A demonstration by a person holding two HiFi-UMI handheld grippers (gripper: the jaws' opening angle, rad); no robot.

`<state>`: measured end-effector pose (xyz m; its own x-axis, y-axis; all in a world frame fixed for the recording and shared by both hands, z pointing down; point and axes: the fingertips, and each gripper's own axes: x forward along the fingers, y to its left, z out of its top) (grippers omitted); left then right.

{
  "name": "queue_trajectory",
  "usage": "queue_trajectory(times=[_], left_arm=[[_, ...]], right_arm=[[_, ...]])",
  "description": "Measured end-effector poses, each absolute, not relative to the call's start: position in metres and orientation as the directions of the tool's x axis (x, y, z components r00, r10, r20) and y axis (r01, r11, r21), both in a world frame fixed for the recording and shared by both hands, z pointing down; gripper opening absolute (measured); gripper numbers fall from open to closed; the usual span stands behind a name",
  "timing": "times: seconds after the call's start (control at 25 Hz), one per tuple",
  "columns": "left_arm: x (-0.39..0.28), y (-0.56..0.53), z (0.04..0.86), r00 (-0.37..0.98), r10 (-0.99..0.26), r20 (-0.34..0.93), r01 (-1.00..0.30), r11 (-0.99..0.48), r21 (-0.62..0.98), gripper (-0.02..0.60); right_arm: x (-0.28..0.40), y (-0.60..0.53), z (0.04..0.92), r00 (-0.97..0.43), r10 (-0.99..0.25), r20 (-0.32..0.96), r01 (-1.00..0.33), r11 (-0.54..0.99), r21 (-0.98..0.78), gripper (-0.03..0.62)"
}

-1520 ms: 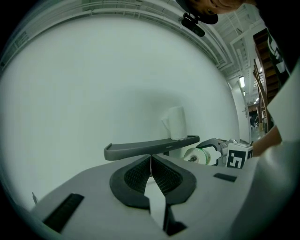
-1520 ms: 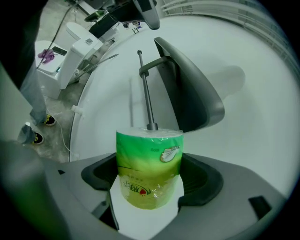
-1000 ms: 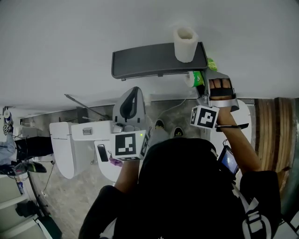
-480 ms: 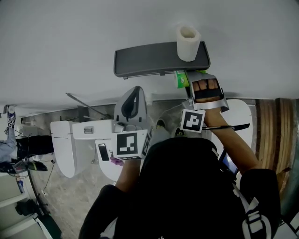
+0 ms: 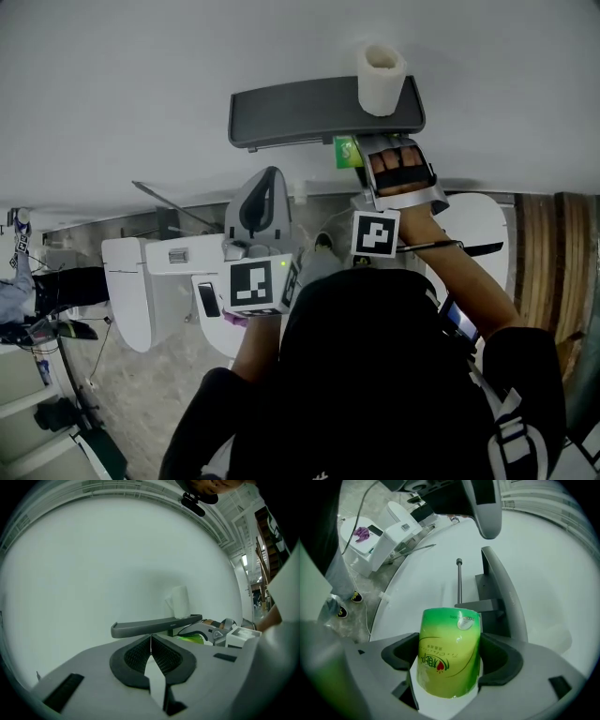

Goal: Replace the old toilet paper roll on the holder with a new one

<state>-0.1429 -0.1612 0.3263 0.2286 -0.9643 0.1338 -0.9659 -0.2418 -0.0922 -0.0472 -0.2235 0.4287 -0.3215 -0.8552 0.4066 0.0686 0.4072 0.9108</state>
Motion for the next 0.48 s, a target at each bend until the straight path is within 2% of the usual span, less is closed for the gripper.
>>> queue_trajectory(times=[0.24, 0.48], left_arm=[[-0.135, -0.164, 0.326, 0.253, -0.958, 0.133, -0.959, -0.266, -0.093, 0.023], [-0.124, -0.165, 0.327, 0.269, -0.954, 0.13, -0.956, -0.281, -0.085, 0.023]], right_arm=[[-0.053, -0.198, 0.414, -0.458, -0.791, 0.406, 0.065, 0.426, 0.902, 0.403], [-0.061, -0.16, 0.375, -0.646, -0.65, 0.4, 0.005, 0.52, 0.854, 0.403]])
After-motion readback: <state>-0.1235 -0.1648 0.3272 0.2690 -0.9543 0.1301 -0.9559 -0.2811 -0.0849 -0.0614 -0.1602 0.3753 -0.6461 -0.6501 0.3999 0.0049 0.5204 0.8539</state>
